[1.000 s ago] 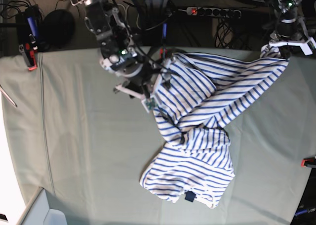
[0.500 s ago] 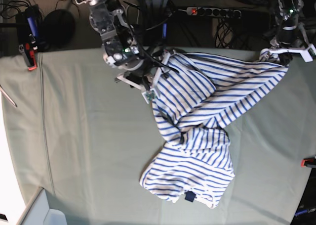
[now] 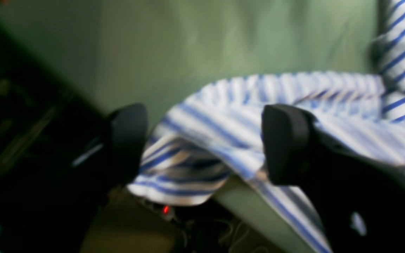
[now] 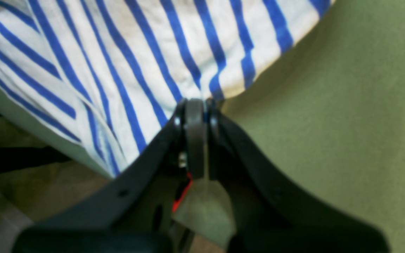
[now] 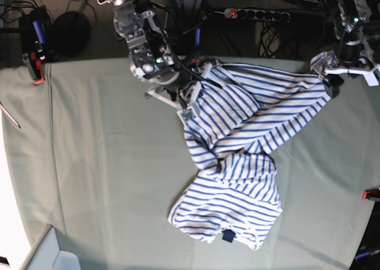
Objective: Layout the t-shirt on the table in an organized manner, then fold the t-shirt properly
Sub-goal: 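Reach the right gripper toward the shirt's bunched fabric, then pull the shirt further with the left gripper, spreading it out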
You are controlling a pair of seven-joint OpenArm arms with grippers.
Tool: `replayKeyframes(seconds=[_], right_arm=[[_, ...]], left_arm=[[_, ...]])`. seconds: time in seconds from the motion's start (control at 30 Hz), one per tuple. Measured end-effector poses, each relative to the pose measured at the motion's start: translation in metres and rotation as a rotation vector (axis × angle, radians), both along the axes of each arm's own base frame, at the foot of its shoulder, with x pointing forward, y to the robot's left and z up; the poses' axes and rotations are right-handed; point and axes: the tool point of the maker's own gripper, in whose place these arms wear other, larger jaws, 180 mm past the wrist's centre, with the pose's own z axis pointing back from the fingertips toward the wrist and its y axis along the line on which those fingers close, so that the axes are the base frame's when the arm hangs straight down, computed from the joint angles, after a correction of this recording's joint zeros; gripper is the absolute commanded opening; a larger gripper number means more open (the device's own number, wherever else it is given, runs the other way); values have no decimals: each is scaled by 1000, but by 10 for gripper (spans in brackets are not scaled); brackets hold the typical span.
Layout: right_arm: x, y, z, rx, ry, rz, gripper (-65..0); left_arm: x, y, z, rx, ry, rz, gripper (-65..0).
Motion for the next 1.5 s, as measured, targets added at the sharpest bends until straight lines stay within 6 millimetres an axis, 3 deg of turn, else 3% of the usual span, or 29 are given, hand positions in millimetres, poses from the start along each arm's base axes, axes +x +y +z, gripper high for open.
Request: replayKeyframes(seconds=[0.13,0.37,0.63,1.17,1.3,1.37,1.5], right_arm=[[-5,-9,6,-28,10,10,-627],[6,-19,29,-35,-53,0,-586],[-2,-32,21,-66,-37,7,-587],[-16,-33,15,-70,-8,10,-590],[-16,-44,12,-99,-11,15,-590],[-17,-46,11,-104,-8,17,-590],[-16,-47,11,-106,-11,19,-590]], left_arm=[[-1,-32,8,-22,-18,-33,-118],[16,-110,-21,-166,12,-188,-118],[47,-162,-44,-252,30,-293,-118],[72,-216,-64,-301,68,-426,-120],[73,-229,-64,-308,70,-465,-130],[72,-232,-65,-310,73,-473,-211],[76,-231,-62,-307,64,-472,-501]])
